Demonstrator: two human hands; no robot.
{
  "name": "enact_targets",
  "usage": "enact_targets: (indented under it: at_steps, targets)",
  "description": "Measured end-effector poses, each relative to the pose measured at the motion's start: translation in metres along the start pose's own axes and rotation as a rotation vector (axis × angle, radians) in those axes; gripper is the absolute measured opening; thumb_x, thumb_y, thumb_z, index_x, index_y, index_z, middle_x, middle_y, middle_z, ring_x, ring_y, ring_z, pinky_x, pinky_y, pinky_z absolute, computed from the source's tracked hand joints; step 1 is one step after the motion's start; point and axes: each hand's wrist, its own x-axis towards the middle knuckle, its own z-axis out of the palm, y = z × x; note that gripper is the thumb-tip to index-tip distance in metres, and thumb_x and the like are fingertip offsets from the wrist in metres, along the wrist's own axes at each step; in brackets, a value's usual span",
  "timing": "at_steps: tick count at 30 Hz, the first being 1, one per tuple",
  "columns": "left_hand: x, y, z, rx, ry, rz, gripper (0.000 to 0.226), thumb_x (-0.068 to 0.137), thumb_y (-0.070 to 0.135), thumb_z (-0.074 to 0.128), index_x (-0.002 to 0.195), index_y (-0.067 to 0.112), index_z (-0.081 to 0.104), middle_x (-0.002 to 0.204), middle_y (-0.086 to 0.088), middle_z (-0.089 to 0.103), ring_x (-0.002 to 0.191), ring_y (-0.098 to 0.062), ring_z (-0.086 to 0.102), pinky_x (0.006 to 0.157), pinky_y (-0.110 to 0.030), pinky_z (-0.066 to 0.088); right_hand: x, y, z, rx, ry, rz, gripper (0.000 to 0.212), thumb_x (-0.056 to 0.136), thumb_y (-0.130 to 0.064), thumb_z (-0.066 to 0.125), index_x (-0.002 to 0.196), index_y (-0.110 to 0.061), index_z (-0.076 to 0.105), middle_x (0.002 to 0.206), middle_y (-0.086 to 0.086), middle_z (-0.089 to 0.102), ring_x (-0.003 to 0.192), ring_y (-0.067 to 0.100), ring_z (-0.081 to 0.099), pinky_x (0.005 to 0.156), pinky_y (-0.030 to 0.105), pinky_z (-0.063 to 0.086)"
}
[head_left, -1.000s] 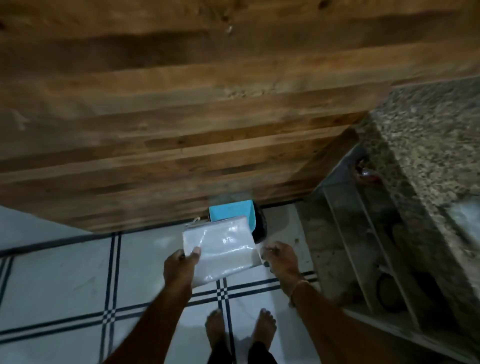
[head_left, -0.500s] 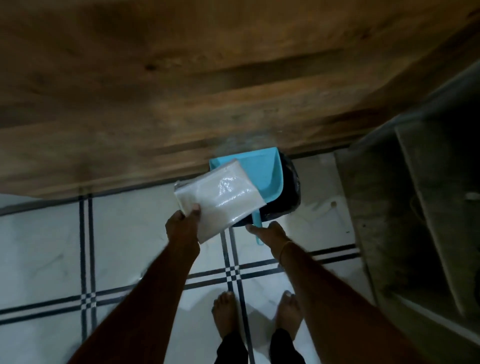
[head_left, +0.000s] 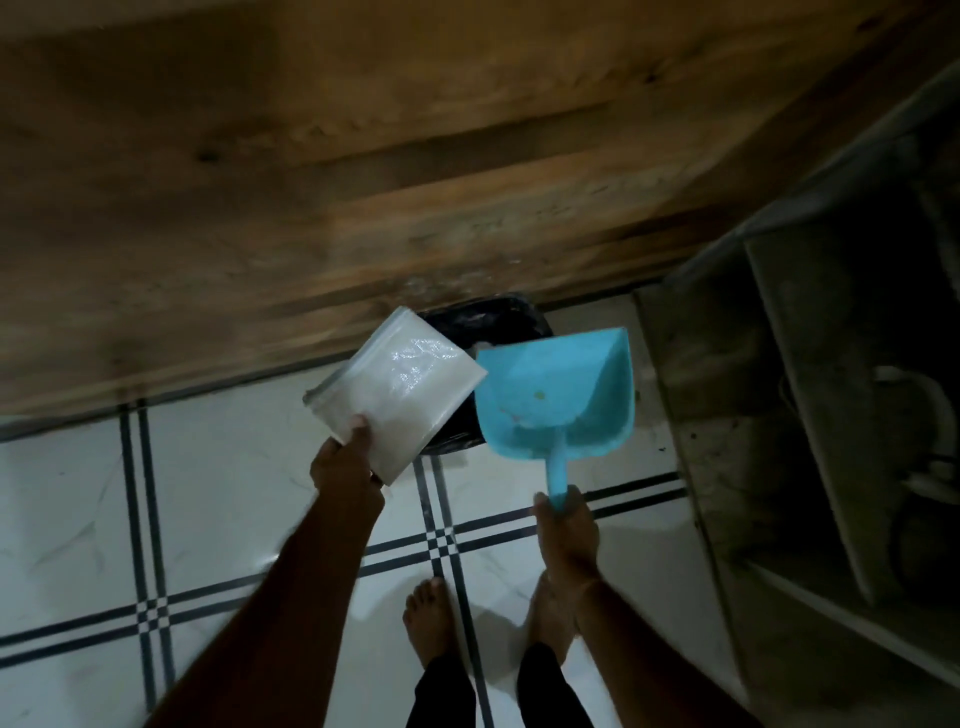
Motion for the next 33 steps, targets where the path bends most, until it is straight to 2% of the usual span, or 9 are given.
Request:
enact_targets:
  at_steps: [3, 7, 10, 16, 18, 23, 27, 30, 33]
  targets:
    - [-0.015, 0.006, 0.019, 0.052, 0.036, 0.067, 0.020, 0.095, 0.025, 0.073, 0.100, 0.009, 0.063, 0.108, -0.011, 0.067, 0.105, -0.033, 0.064, 0.096, -0.053, 0.054, -0.034, 0.010, -0.048, 0.002, 0.099, 0.053, 0.025, 0.098, -0.044, 0.064, 0.088, -0.021, 0.064, 0.080, -0.002, 0.066, 0.080, 0.024, 0.067, 0.072, 0.033, 0.053]
    - [-0.007, 0.005, 0.047, 0.200, 0.074, 0.195, 0.018, 0.096, 0.021, 0.071, 0.096, 0.006, 0.060, 0.093, -0.011, 0.063, 0.092, -0.028, 0.061, 0.083, -0.038, 0.053, -0.039, 0.032, -0.075, -0.119, 0.121, 0.099, 0.039, 0.098, -0.052, 0.058, 0.082, -0.016, 0.066, 0.077, 0.003, 0.068, 0.079, 0.027, 0.068, 0.076, 0.037, 0.056]
    - [0.016, -0.005, 0.065, 0.343, 0.072, 0.263, 0.024, 0.095, 0.023, 0.072, 0.087, 0.003, 0.060, 0.089, -0.015, 0.061, 0.084, -0.026, 0.061, 0.074, -0.033, 0.050, -0.027, 0.040, -0.076, -0.111, 0.129, 0.107, 0.039, 0.097, -0.051, 0.059, 0.084, -0.016, 0.068, 0.071, -0.004, 0.064, 0.074, 0.022, 0.061, 0.067, 0.032, 0.047]
    - [0.060, -0.029, 0.092, 0.491, 0.060, 0.259, 0.032, 0.090, 0.027, 0.076, 0.113, 0.007, 0.067, 0.115, -0.013, 0.069, 0.103, -0.030, 0.066, 0.093, -0.039, 0.055, 0.006, 0.060, -0.063, 0.009, 0.127, 0.075, 0.054, 0.086, -0.065, 0.057, 0.072, -0.014, 0.067, 0.065, 0.001, 0.067, 0.067, 0.015, 0.063, 0.061, 0.028, 0.046]
    - [0.067, -0.035, 0.097, 0.501, 0.048, 0.249, 0.038, 0.091, 0.023, 0.076, 0.123, 0.006, 0.065, 0.122, -0.013, 0.067, 0.102, -0.026, 0.063, 0.086, -0.032, 0.050, 0.014, 0.066, -0.059, 0.010, 0.116, 0.055, 0.050, 0.090, -0.062, 0.058, 0.071, -0.015, 0.065, 0.064, 0.000, 0.065, 0.066, 0.016, 0.061, 0.061, 0.029, 0.047]
    - [0.050, -0.034, 0.101, 0.641, 0.024, 0.313, 0.034, 0.089, 0.015, 0.077, 0.120, 0.007, 0.068, 0.118, -0.011, 0.070, 0.104, -0.024, 0.065, 0.082, -0.023, 0.041, 0.015, 0.062, -0.061, 0.003, 0.076, 0.035, 0.045, 0.095, -0.056, 0.058, 0.075, -0.017, 0.066, 0.069, -0.002, 0.065, 0.071, 0.016, 0.062, 0.065, 0.029, 0.046]
    - [0.003, -0.023, 0.085, 0.986, -0.084, 0.535, 0.045, 0.090, 0.037, 0.074, 0.127, 0.018, 0.059, 0.124, -0.006, 0.069, 0.119, -0.029, 0.062, 0.097, -0.034, 0.046, -0.011, 0.048, -0.078, 0.008, 0.062, 0.025, 0.038, 0.097, -0.058, 0.053, 0.082, -0.024, 0.065, 0.075, -0.008, 0.066, 0.075, 0.010, 0.061, 0.074, 0.030, 0.045]
    - [-0.058, -0.001, 0.076, 1.256, -0.144, 0.732, 0.049, 0.089, 0.046, 0.071, 0.130, 0.023, 0.056, 0.128, -0.004, 0.068, 0.120, -0.031, 0.061, 0.099, -0.045, 0.048, -0.046, 0.024, -0.107, 0.246, -0.022, 0.065, 0.036, 0.096, -0.049, 0.060, 0.080, -0.017, 0.063, 0.067, 0.000, 0.058, 0.062, 0.016, 0.053, 0.057, 0.021, 0.046]
    - [-0.127, 0.020, 0.077, 1.400, -0.231, 0.900, 0.046, 0.092, 0.041, 0.069, 0.131, 0.020, 0.057, 0.125, -0.006, 0.067, 0.118, -0.029, 0.060, 0.098, -0.044, 0.045, -0.079, 0.004, -0.143, 0.412, -0.103, 0.149, 0.027, 0.101, -0.019, 0.063, 0.092, 0.006, 0.063, 0.072, 0.017, 0.049, 0.056, 0.017, 0.044, 0.041, 0.013, 0.042]
